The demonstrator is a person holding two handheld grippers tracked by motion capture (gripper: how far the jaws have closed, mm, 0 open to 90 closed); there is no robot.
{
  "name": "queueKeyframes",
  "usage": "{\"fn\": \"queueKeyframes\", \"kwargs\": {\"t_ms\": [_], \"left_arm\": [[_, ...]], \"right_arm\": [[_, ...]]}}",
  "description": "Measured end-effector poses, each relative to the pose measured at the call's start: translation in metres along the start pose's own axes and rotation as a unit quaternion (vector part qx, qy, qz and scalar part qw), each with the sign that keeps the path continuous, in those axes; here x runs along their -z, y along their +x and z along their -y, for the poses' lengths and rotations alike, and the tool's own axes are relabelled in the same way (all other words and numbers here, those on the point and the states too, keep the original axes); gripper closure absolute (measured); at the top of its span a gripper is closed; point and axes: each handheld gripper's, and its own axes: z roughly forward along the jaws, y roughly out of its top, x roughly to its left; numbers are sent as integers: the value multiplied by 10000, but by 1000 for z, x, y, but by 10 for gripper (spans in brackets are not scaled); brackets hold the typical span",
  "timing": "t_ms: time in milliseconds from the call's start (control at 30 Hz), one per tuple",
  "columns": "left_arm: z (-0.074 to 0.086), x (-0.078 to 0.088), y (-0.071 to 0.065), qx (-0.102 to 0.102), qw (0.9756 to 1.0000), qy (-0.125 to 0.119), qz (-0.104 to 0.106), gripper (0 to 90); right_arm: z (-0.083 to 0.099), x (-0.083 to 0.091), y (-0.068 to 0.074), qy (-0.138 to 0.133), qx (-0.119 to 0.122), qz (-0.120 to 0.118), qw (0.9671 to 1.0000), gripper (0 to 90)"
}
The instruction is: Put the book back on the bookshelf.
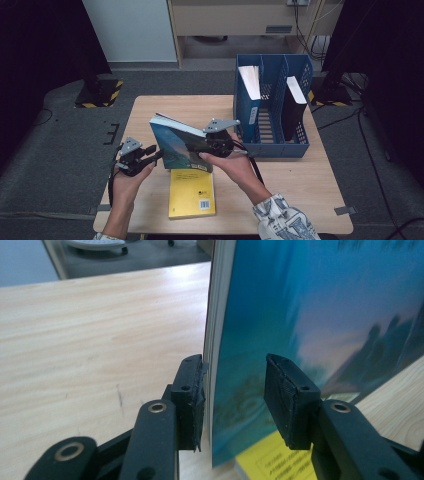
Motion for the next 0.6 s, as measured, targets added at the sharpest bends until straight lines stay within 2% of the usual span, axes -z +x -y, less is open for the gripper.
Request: {"fn": "queueKeyframes", "kwargs": {"t_ms": [100,267,333,600], "left_arm": [[11,-2,-7,-97,9999,68,-88,608],[19,-8,-14,-115,9998,140,13,627],[22,-13,-18,-193,9996,224,37,627],[35,-24,-20,-217,9989,411,51,605]], "right_arm": [[-2,0,0,-14,46,18,10000,605],[-7,1,1,-50,70,33,10000,618],[-9,1,2,-68,109,6,9999,620],[-14,0,0,-160,124,-76,9998,596]]}}
